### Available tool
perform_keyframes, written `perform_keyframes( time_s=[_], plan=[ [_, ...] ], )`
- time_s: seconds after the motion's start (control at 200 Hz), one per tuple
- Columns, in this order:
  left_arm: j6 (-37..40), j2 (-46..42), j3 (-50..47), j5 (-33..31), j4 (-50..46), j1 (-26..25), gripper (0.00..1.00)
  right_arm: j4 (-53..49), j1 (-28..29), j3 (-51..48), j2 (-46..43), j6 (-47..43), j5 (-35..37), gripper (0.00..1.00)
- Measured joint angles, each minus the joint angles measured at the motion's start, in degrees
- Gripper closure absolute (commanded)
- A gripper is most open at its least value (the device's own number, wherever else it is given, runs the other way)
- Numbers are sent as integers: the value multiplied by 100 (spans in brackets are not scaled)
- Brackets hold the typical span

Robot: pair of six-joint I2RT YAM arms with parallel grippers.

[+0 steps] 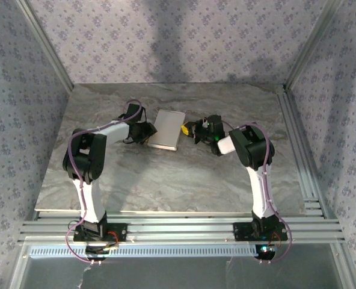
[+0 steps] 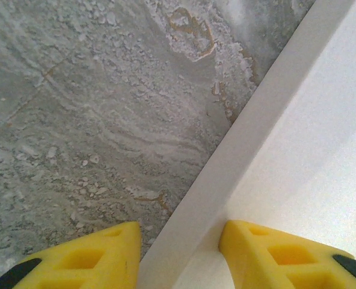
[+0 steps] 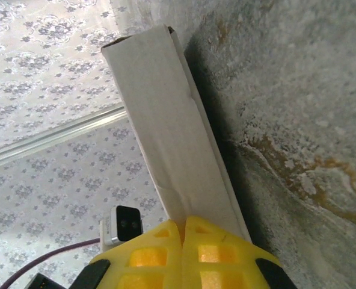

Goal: Fold the paper box

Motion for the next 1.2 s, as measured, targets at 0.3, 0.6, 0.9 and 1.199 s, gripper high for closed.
perform_keyframes(
  time_s=[0.3, 0.6, 0.9, 1.199],
  plan=[
    [-4, -11, -57, 157, 98, -44, 57, -3921, 184, 363, -1241, -2592, 151, 56],
    [-111, -9, -149, 308, 291, -170, 57, -4968, 804, -225, -1871, -3403, 216, 55],
    [-111, -2, -151, 348, 328, -188, 57, -5018, 859, -109, -1770, -3394, 168, 69],
    [-157, 24, -192, 179, 566, -181, 58, -4784, 841, 28, -1604, -3161, 22, 96]
  ],
)
